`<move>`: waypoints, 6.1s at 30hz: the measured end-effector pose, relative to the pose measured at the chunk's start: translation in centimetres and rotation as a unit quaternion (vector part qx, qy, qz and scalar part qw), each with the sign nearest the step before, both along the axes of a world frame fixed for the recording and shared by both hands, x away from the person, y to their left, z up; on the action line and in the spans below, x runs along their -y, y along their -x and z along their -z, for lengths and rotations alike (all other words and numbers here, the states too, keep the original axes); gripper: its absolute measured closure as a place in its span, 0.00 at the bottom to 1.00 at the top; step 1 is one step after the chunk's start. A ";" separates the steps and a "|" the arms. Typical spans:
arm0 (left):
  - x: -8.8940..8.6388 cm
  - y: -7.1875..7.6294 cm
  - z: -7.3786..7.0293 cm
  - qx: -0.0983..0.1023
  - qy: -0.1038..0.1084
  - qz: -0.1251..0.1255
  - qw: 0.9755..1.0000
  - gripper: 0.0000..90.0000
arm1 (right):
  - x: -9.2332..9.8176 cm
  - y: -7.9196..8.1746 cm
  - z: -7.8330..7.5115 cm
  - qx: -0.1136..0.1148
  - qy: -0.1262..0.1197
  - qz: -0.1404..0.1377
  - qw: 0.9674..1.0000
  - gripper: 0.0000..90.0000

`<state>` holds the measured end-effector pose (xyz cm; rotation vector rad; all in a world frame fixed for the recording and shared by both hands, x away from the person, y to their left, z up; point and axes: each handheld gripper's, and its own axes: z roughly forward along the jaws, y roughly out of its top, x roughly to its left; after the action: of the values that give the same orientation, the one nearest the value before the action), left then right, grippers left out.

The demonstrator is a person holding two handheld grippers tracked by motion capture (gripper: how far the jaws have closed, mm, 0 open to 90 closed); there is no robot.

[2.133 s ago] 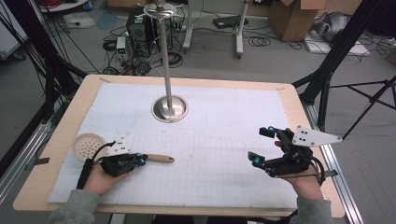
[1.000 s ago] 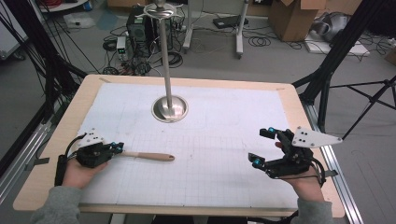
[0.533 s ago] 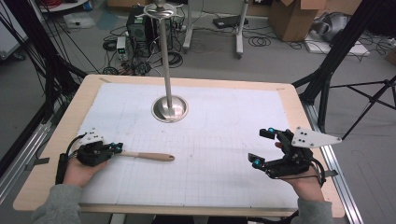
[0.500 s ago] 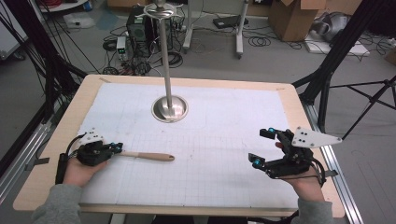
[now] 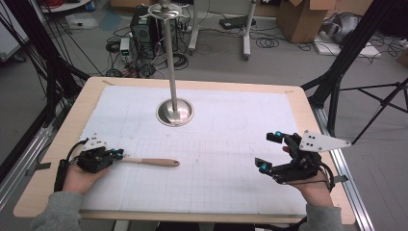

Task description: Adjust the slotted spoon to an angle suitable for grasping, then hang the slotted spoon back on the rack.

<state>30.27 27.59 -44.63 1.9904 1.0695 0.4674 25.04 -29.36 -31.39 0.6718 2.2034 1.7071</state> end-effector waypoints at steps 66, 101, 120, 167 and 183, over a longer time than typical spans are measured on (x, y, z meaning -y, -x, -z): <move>10.2 0.2 0.0 -0.003 -0.006 0.160 0.987 1.00 | 0.8 0.1 0.0 0.001 -0.004 0.010 1.000 0.11; 9.0 -1.0 -1.6 0.010 0.023 0.146 0.989 1.00 | 1.2 0.1 0.5 -0.005 0.000 0.015 1.000 0.11; 3.6 -0.3 -4.4 0.006 0.019 0.152 0.988 0.90 | 1.1 -0.1 0.5 -0.006 -0.001 0.013 1.000 0.11; -1.0 1.8 -4.6 -0.043 0.057 0.180 0.981 0.06 | -1.3 -2.8 0.3 -0.004 -0.019 -0.019 1.000 0.11; -0.9 0.6 -4.4 -0.051 0.042 0.188 0.980 0.12 | -0.7 -2.2 0.6 -0.006 -0.013 -0.010 1.000 0.11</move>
<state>29.70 28.54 -40.18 2.0960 0.7321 0.1183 27.26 -28.70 -31.96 0.6696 2.2071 1.7497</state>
